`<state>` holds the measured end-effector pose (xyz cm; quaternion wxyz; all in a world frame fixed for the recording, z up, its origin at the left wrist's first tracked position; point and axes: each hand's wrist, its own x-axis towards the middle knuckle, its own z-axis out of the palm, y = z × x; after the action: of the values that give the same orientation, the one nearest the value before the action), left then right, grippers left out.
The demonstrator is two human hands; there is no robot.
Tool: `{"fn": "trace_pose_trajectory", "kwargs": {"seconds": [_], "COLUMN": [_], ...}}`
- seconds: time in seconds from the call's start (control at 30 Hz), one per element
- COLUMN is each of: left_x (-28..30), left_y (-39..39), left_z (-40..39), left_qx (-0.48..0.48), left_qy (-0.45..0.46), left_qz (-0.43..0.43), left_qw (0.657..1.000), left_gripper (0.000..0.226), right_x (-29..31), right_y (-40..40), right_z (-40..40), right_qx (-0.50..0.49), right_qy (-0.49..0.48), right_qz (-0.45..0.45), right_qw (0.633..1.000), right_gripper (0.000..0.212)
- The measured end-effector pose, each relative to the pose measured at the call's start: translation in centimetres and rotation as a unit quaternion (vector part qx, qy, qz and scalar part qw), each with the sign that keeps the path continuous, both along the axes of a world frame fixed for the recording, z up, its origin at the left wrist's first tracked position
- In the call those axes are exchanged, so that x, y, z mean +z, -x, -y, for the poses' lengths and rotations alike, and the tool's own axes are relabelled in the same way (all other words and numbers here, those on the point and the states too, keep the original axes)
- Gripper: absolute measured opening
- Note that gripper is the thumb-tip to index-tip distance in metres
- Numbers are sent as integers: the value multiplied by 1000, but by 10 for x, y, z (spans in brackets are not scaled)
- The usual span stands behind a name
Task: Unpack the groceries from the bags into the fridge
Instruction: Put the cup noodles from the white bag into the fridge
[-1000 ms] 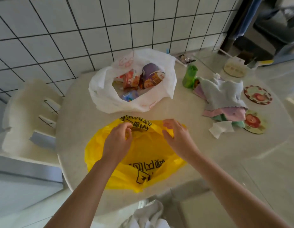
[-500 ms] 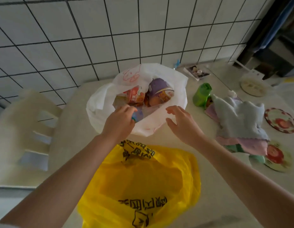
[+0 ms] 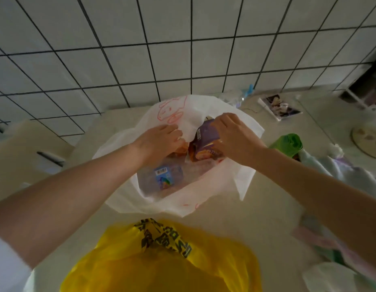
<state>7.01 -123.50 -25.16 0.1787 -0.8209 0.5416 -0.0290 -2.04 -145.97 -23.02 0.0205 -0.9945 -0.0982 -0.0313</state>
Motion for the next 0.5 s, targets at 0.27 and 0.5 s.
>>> {"fn": "trace_pose_trajectory", "kwargs": {"seconds": [0.27,0.5], "left_x": [-10,-26], "left_y": [-34,-63], "left_z": [21,36], "left_qx": [-142,-59], "left_qy": [-54,-177], "left_qz": [54,41], "left_qw": [987,982], "left_gripper": [46,61], "right_x": [-31,-39], "right_y": [-48,-72], "right_z": [16,30], "right_qx": [89,69], "right_qy": [81,68], "right_qz": [-72,-149], "right_qw": [990,984], "right_gripper": [82,115]}}
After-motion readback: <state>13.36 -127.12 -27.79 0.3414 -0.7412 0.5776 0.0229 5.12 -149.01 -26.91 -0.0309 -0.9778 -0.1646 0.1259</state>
